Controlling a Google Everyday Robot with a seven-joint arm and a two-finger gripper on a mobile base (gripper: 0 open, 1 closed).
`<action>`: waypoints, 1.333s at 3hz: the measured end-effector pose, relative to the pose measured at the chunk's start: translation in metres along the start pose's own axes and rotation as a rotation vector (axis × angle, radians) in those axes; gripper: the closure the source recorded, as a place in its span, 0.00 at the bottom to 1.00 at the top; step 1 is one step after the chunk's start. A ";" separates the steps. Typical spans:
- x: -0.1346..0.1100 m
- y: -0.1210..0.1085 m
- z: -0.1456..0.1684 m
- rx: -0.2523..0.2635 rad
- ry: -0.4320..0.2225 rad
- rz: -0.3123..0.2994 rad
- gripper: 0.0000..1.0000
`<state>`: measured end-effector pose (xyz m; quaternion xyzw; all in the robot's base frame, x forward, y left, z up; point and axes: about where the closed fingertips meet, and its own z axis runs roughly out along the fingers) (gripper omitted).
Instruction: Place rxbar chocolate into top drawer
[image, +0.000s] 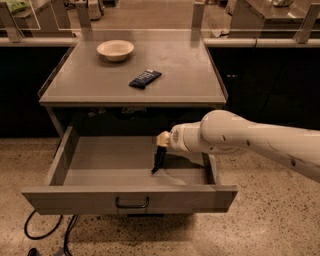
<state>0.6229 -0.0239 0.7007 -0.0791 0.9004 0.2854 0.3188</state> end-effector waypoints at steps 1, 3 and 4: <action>0.000 0.000 0.000 0.000 0.000 0.000 0.34; 0.000 0.000 0.000 0.000 0.000 0.000 0.00; 0.000 0.000 0.000 0.000 0.000 0.000 0.00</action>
Offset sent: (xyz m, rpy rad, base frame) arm 0.0000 0.0000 0.0000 0.0000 0.0000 0.0000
